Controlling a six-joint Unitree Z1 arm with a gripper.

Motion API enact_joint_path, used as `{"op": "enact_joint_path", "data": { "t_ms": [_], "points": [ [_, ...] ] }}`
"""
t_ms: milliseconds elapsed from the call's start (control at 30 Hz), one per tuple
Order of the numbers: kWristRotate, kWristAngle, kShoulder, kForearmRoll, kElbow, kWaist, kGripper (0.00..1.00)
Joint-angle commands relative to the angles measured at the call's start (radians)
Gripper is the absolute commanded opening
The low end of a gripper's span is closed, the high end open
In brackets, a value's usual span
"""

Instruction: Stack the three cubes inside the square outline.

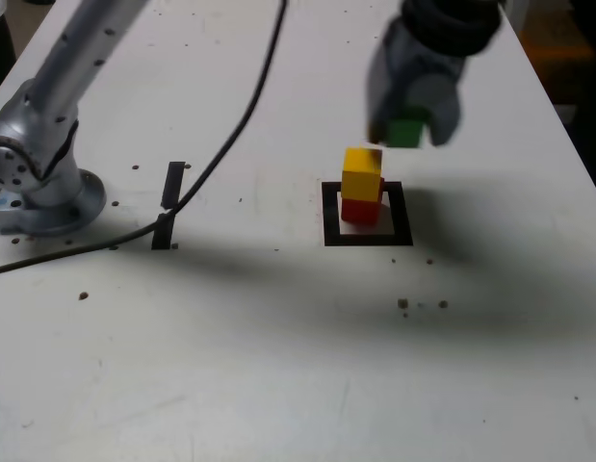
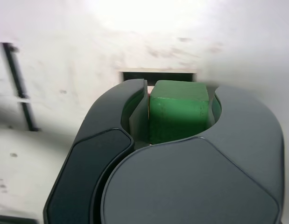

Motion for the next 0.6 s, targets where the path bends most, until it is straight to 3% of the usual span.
{"op": "enact_joint_path", "data": {
  "t_ms": [0,100,200,300,567],
  "points": [
    [0.004,0.002,-0.256,0.022,0.038,-0.010,0.02],
    [0.017,-0.003,-0.326,0.022,0.105,-0.028,0.02],
    [0.025,-0.030,-0.347,0.022,0.146,-0.044,0.02],
    [0.028,-0.072,-0.346,0.022,0.177,-0.054,0.02],
    [0.035,-0.114,-0.280,0.017,0.180,-0.079,0.02]
  ]
}}
